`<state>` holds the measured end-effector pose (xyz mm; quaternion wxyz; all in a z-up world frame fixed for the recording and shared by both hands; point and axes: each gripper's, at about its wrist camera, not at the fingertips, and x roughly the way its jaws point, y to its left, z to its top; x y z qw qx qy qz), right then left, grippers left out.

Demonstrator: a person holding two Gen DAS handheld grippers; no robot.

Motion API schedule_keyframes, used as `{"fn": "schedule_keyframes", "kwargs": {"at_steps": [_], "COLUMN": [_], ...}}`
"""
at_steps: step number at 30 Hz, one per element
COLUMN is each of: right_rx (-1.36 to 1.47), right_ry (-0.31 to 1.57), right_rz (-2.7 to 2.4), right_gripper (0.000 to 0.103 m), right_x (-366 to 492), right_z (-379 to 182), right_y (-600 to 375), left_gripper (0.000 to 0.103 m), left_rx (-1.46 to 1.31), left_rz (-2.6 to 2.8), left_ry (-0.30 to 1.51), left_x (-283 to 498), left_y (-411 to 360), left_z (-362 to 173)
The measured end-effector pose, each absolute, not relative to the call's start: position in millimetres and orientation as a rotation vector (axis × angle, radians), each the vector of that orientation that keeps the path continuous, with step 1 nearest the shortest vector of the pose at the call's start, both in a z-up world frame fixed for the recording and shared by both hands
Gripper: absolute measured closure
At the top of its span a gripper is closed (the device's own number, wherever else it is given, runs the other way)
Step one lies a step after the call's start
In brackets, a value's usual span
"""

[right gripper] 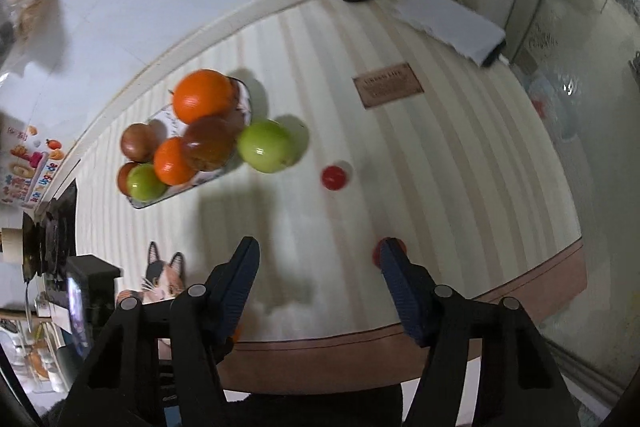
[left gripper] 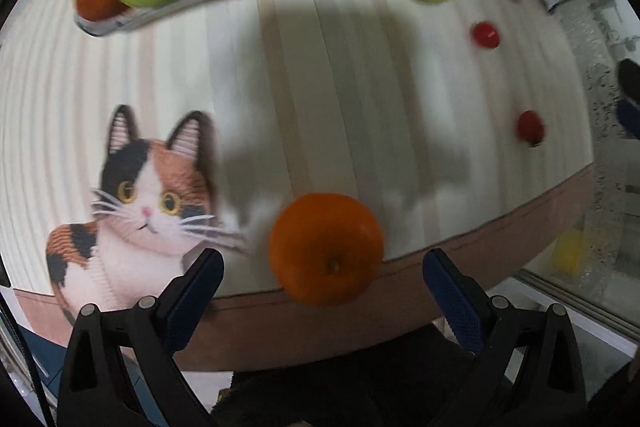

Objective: Organize fruits
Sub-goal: 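Grasp the tangerine with the left tool while the right tool grasps the large green apple, then carry the tangerine and green apple onto the plate and open both tools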

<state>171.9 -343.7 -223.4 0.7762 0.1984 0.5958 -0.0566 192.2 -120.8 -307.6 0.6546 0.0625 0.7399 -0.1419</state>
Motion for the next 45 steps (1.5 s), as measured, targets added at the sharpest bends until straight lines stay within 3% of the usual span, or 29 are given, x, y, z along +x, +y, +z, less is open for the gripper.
{"fn": "schedule_keyframes", "kwargs": {"at_steps": [2, 3, 4, 6, 13, 26, 28, 45], "right_rx": [0.444, 0.444, 0.445, 0.443, 0.441, 0.49, 0.474, 0.205], "right_ry": [1.312, 1.312, 1.319, 1.333, 1.385, 1.488, 1.481, 1.562], "right_rz": [-0.113, -0.113, -0.11, -0.103, 0.004, 0.221, 0.219, 0.262], "right_gripper": [0.037, 0.037, 0.037, 0.037, 0.037, 0.035, 0.039, 0.039], "right_x": [177.1, 177.1, 181.1, 189.6, 236.6, 333.8, 335.0, 253.2], "right_z": [-234.8, -234.8, -238.3, -243.9, -267.4, -332.4, -333.7, -326.5], "right_y": [-349.1, -349.1, -350.4, -351.3, -342.7, -320.1, -319.8, -253.9], "left_gripper": [0.003, 0.01, 0.026, 0.041, 0.042, 0.041, 0.041, 0.041], "left_rx": [0.155, 0.164, 0.176, 0.157, 0.182, -0.067, -0.082, -0.04], "left_rz": [-0.317, -0.319, -0.321, -0.347, -0.29, -0.129, -0.122, -0.148], "left_ry": [1.681, 1.679, 1.677, 1.688, 1.64, 1.643, 1.644, 1.652], "left_x": [194.3, 194.9, 195.2, 195.2, 211.8, 261.3, 260.4, 278.3], "left_y": [-124.4, -125.9, -127.2, -128.0, -119.9, -65.0, -62.3, -67.0], "left_z": [-315.8, -318.2, -319.8, -322.1, -313.3, -317.1, -317.6, -326.1]}}
